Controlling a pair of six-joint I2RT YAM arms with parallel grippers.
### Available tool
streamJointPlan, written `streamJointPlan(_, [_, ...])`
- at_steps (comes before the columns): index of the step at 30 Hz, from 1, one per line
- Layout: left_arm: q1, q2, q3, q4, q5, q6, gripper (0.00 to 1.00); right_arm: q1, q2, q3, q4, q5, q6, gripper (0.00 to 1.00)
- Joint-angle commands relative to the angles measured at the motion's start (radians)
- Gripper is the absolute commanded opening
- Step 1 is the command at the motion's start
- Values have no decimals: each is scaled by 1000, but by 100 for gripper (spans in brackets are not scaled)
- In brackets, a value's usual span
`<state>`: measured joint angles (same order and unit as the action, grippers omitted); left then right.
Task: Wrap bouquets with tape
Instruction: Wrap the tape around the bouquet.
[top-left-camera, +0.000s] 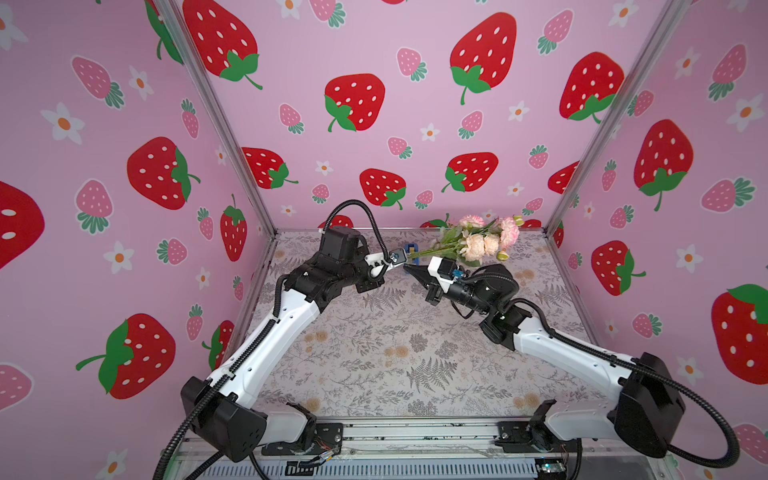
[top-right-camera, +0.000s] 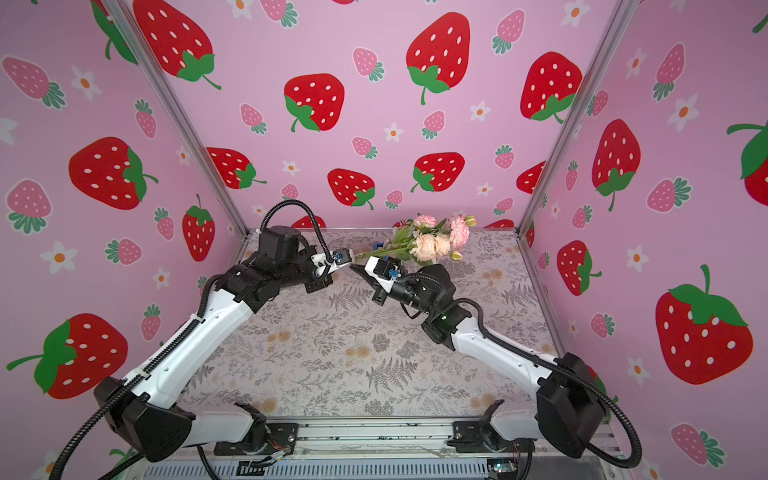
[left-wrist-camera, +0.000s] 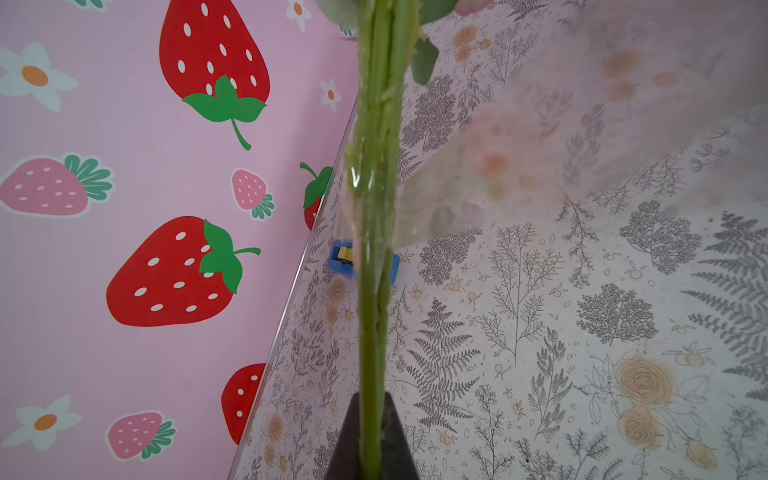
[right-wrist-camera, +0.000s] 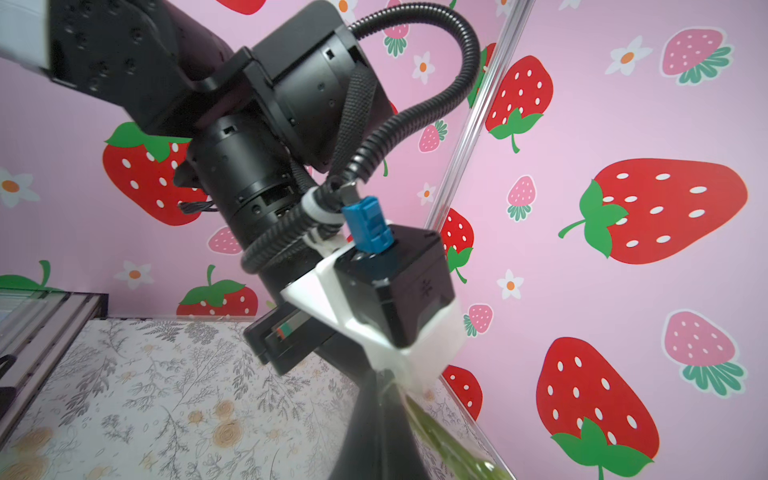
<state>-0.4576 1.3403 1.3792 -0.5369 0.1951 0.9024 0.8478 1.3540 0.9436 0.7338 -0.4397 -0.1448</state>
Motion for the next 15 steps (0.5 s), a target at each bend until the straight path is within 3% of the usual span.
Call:
streamJointPlan(1, [-9,-27,-29,-19,-45,57,0,-16,30,65,59,62,70,0])
streamJointPlan(9, [-30,-57,-85,-17,-88,83,0,-91,95,147,-3,62,173,0])
streamJointPlan(15, [-38,-48,-77,-30,-85,105,0,-102,103,169,-54,11,148,0])
